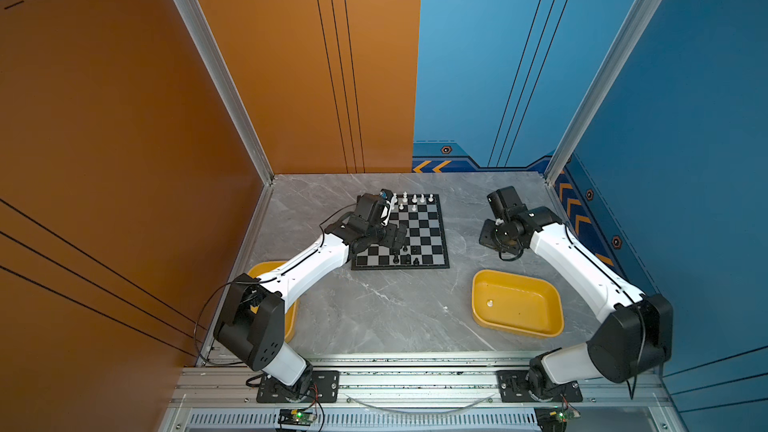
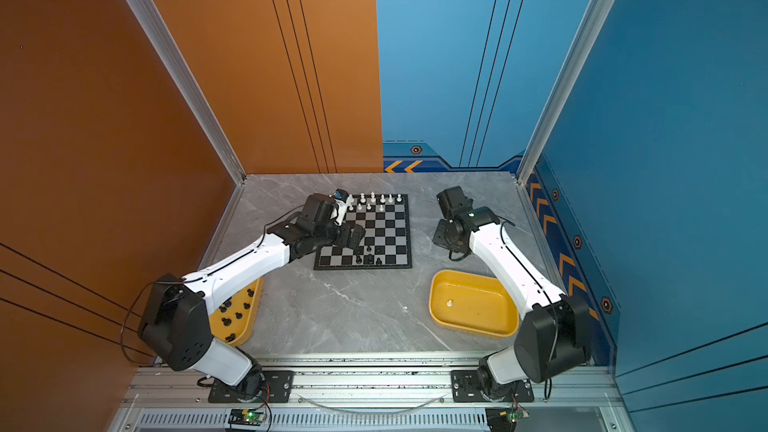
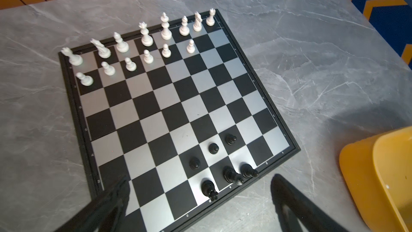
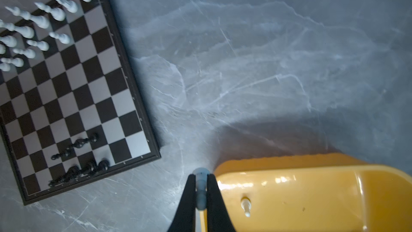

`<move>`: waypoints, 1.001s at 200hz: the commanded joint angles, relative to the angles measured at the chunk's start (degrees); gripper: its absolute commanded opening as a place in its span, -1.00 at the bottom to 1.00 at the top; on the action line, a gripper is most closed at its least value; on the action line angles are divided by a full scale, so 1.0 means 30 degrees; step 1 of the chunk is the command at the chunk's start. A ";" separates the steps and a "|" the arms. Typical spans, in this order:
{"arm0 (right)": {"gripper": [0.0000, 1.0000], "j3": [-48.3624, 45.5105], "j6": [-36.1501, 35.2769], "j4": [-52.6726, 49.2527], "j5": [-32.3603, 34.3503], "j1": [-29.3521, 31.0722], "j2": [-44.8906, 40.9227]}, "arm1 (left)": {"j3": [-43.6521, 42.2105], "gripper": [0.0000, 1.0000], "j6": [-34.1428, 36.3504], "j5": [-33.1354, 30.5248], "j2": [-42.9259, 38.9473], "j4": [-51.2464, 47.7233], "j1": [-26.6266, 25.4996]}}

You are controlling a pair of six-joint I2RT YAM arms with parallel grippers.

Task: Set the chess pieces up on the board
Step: 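Lift the white pawn and carry it toward the board's far rows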

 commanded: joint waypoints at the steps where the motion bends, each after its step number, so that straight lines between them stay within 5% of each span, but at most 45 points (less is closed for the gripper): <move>1: -0.81 0.2466 -0.1058 -0.0297 0.0287 0.0319 0.2568 | -0.0194 0.99 -0.0286 -0.0563 -0.0603 -0.0213 0.0473; 111: -0.81 1.7330 -0.2076 0.0703 -0.2665 0.1260 1.6801 | 0.0017 0.99 -0.1191 -0.0235 0.0537 0.0095 0.2975; 200: -0.80 2.1754 -0.2043 0.0742 -0.3023 0.1672 2.0648 | 0.0960 0.99 -0.1111 0.0333 0.1420 -0.0121 0.3736</move>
